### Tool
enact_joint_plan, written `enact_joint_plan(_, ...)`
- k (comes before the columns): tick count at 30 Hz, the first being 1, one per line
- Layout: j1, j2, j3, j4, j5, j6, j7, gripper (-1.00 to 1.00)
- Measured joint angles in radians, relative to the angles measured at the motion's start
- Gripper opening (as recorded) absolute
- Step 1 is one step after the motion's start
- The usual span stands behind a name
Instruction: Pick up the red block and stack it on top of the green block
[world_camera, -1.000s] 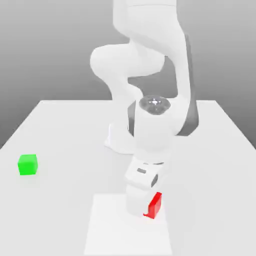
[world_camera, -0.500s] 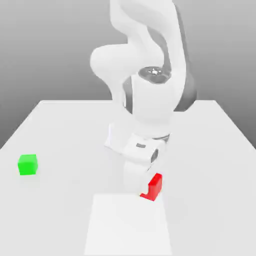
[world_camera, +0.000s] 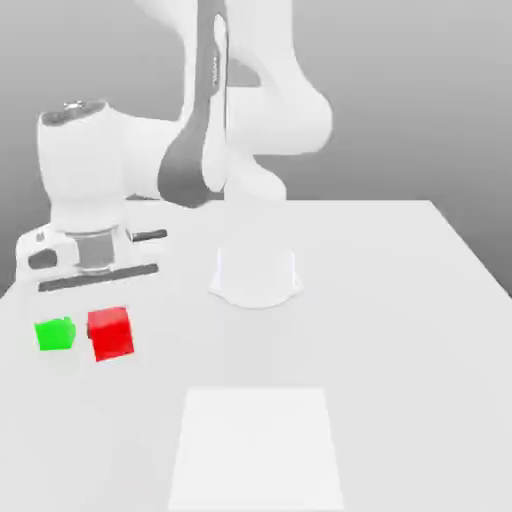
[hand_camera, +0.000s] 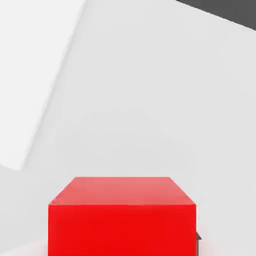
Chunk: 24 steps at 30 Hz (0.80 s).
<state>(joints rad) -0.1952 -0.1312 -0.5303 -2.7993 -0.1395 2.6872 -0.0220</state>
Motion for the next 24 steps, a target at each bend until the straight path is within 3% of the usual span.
enact_joint_plan(10,-0.243,-0.021,-0.183,0.008,-0.07,-0.019,0.06,-1.0)
enact_joint_plan(24,-0.177,0.155,-0.187,0.012,0.237,0.12,-0.155,-1.0)
